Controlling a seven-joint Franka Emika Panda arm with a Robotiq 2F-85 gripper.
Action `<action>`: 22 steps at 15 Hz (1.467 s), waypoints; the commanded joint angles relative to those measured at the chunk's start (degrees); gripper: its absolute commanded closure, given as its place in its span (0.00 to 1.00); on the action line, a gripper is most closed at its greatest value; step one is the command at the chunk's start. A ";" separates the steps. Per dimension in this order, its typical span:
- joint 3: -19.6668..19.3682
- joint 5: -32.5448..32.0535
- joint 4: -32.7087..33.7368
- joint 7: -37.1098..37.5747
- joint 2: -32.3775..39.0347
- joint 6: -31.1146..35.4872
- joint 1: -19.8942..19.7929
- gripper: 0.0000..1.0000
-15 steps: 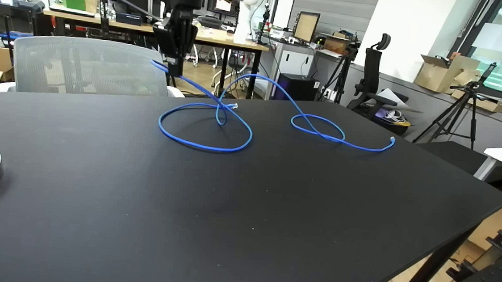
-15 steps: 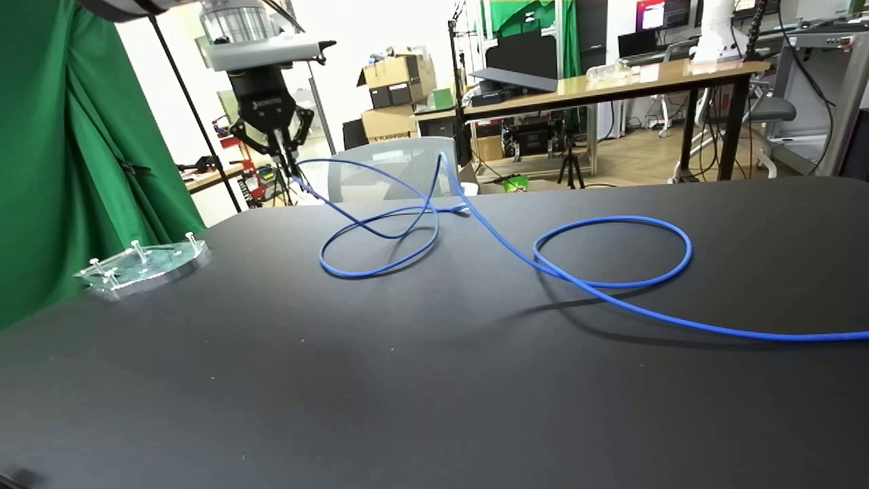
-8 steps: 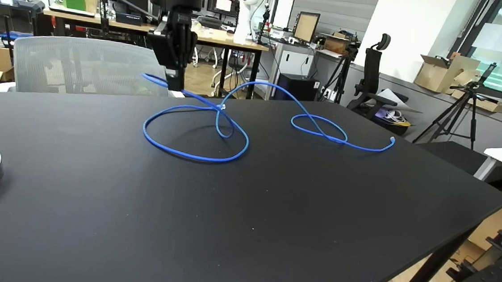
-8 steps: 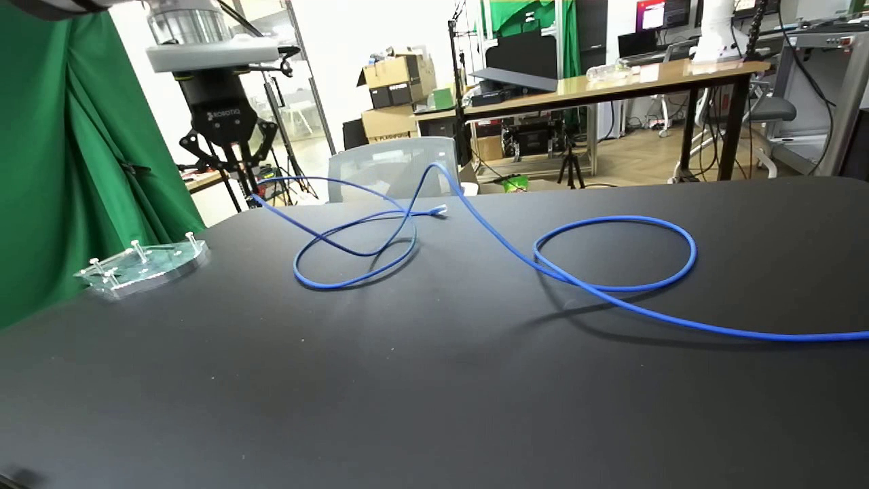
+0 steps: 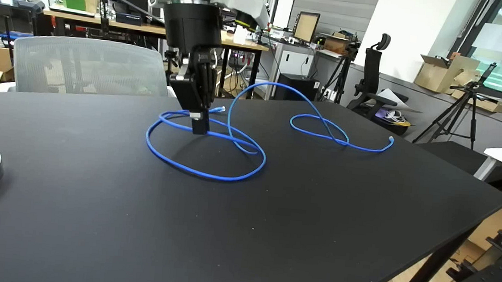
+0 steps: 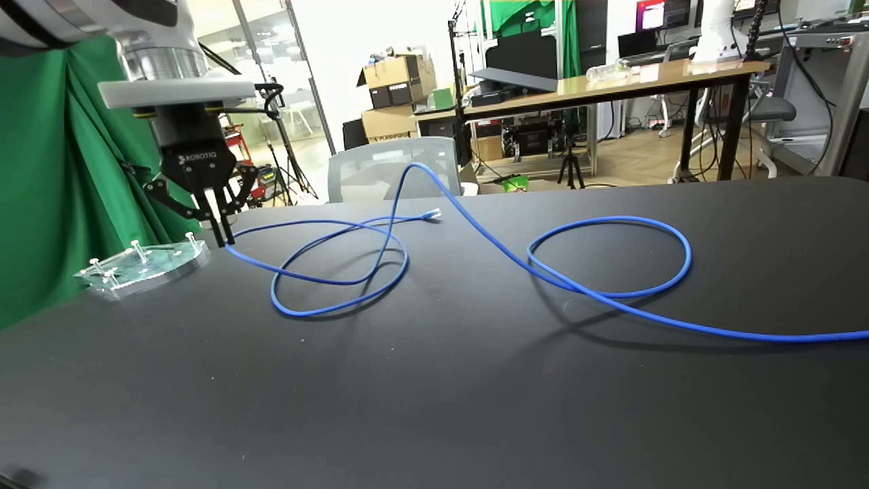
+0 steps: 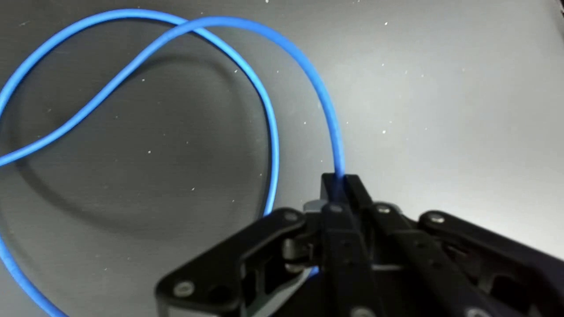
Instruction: Move the cable to the left
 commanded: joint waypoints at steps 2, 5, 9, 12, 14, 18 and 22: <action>-0.24 -3.55 -2.38 -1.65 -0.65 -0.63 1.52 0.98; -1.19 -7.52 -1.34 1.26 1.07 0.46 2.92 0.98; -3.25 -13.89 0.83 7.85 4.60 3.21 5.30 0.98; -4.44 -16.24 2.00 12.18 6.35 5.71 6.75 0.68; -4.91 -15.55 2.49 14.69 6.65 7.64 6.95 0.55; -5.61 -13.48 1.84 18.46 4.28 10.57 6.33 0.29; -6.47 -10.84 1.01 22.37 1.62 11.86 5.66 0.02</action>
